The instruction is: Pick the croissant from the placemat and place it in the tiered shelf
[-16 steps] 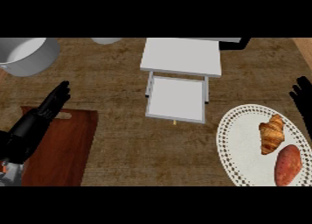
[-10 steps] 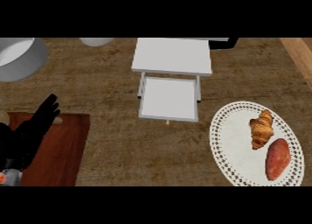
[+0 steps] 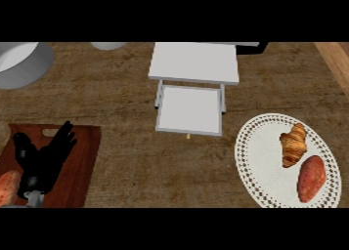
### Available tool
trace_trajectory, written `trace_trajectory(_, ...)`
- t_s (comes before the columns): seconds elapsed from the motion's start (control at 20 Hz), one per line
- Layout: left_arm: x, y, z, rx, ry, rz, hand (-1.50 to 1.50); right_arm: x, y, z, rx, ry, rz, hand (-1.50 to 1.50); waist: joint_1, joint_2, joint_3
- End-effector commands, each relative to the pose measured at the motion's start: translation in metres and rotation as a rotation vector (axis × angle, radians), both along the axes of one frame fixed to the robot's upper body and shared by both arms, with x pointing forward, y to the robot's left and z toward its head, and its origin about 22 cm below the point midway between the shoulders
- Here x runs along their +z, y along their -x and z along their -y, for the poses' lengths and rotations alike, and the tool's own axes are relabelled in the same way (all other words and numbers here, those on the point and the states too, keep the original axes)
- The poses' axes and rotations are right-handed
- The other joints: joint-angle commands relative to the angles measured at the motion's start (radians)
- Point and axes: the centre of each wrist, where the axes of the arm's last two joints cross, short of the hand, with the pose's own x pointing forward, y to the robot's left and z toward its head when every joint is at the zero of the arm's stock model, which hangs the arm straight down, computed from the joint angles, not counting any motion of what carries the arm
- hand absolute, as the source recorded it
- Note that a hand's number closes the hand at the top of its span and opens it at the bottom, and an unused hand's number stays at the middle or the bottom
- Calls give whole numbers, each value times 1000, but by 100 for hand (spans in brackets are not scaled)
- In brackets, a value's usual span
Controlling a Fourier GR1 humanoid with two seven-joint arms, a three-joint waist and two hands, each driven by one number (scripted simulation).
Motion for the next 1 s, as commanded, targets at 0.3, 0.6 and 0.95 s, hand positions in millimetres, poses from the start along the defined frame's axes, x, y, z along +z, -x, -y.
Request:
trace_trajectory(0.3, 2, -10, 8, -4, 9, -9, 0, 58, 26, -40, 245, -44, -99, -150, 39, 1, 1)
trace_trajectory(0.6, -8, -16, 19, -34, 16, -23, 0, 109, -10, -64, 254, -37, -266, -150, 57, 6, 0)
trace_trajectory(0.95, -24, -25, 14, -50, 38, -16, 0, 126, -71, -72, 104, -50, -385, -150, 68, 12, 0)
